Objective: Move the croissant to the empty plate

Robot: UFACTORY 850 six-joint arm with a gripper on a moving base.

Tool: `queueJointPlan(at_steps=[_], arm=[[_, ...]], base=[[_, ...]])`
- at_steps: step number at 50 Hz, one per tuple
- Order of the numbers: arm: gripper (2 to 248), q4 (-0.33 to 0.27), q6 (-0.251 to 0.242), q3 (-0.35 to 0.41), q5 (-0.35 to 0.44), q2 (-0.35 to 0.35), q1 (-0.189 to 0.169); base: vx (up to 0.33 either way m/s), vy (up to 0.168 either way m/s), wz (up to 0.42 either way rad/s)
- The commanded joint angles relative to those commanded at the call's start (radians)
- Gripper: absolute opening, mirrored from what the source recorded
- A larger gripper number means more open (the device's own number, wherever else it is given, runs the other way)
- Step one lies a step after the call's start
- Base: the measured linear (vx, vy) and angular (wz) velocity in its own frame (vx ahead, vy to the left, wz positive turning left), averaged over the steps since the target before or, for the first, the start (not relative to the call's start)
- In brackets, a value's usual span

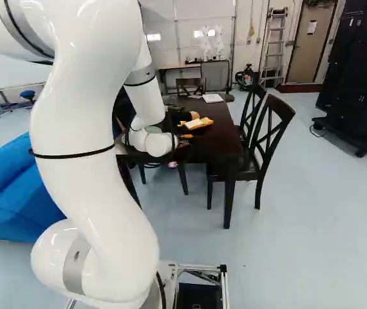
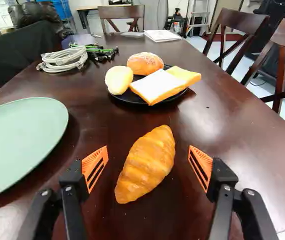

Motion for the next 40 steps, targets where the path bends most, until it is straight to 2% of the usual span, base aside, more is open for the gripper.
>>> queueJointPlan(at_steps=[6,7,11,12,17,18,22,23,27,28,32,33,38,39,40], arm=[[216,0.0,0.0,0.0,0.0,0.0,0.0],[203,0.0,0.0,0.0,0.0,0.0,0.0],[203,0.0,0.0,0.0,0.0,0.0,0.0],[190,0.0,0.0,0.0,0.0,0.0,0.0],[190,0.0,0.0,0.0,0.0,0.0,0.0],[179,0.0,0.0,0.0,-0.001,0.0,0.0],[179,0.0,0.0,0.0,-0.006,0.0,0.0],[166,0.0,0.0,0.0,-0.008,0.0,0.0],[166,0.0,0.0,0.0,-0.017,0.0,0.0],[154,0.0,0.0,0.0,-0.02,0.0,0.0],[154,0.0,0.0,0.0,-0.032,0.0,0.0],[141,0.0,0.0,0.0,-0.036,0.0,0.0],[141,0.0,0.0,0.0,-0.045,0.0,0.0],[130,0.0,0.0,0.0,-0.045,0.0,0.0],[130,0.0,0.0,0.0,-0.045,0.0,0.0]], base=[[0.0,0.0,0.0],[0.0,0.0,0.0],[0.0,0.0,0.0],[0.0,0.0,0.0],[0.0,0.0,0.0],[0.0,0.0,0.0],[0.0,0.0,0.0],[0.0,0.0,0.0],[0.0,0.0,0.0],[0.0,0.0,0.0],[0.0,0.0,0.0],[0.0,0.0,0.0],[0.0,0.0,0.0],[0.0,0.0,0.0],[0.0,0.0,0.0]])
